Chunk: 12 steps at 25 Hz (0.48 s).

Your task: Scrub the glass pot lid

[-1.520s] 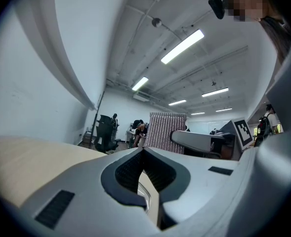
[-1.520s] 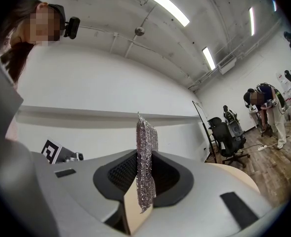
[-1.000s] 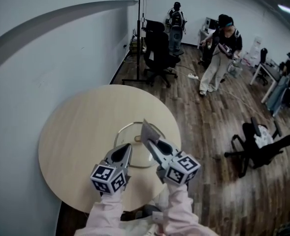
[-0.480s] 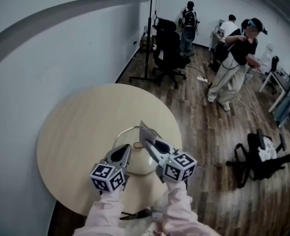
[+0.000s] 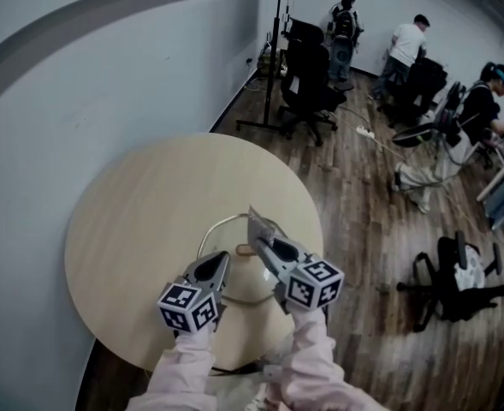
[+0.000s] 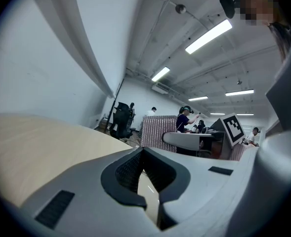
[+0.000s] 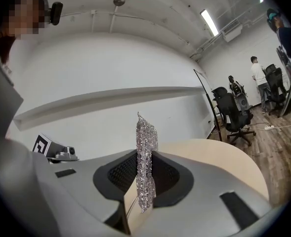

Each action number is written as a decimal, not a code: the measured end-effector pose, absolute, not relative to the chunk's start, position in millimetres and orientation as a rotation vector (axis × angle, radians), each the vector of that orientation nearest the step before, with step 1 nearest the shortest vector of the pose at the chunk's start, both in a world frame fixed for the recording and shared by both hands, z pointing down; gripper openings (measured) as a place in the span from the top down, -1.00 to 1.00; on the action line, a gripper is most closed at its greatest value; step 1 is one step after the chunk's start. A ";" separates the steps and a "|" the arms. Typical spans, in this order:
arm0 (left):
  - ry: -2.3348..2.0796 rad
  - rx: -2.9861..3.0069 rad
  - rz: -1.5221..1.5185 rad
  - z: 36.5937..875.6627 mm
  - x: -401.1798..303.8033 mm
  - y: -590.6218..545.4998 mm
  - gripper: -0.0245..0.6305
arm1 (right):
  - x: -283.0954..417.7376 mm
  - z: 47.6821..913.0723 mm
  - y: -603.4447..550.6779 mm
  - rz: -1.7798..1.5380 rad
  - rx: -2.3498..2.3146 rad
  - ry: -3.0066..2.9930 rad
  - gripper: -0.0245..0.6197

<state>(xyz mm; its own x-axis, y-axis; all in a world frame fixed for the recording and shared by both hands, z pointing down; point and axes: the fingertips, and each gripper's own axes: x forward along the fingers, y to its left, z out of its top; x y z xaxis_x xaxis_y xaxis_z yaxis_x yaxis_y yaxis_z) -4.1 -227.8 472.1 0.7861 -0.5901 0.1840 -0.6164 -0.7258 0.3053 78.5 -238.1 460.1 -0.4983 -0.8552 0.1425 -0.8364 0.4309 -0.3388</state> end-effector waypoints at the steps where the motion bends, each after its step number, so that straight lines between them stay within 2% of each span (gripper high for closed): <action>1: -0.917 2.620 0.110 474.1 -3.9 -228.7 0.93 | 78.4 461.3 -239.9 -0.587 -1.551 2.615 0.66; 12: -0.874 2.546 0.142 498.8 -6.7 -248.6 0.93 | 69.9 493.0 -275.5 -0.733 -1.618 2.745 0.66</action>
